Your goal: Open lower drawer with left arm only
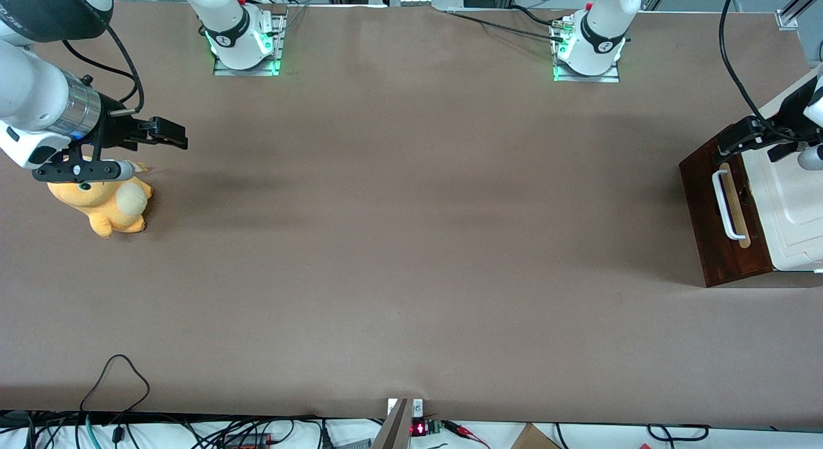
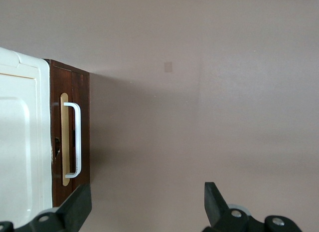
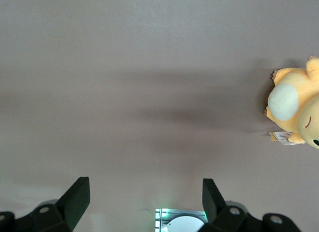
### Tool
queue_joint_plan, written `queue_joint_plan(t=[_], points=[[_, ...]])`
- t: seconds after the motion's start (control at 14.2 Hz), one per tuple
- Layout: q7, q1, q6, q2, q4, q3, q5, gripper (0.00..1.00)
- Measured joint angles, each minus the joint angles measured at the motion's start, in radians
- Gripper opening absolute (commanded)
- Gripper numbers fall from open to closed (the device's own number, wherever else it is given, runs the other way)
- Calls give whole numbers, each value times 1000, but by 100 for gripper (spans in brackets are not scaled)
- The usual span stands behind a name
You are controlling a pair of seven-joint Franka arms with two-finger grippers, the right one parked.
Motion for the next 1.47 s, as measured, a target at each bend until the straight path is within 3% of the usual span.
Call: queue_joint_plan(t=[1.47], points=[[0,1,-13,32,-29,-19,9,100]])
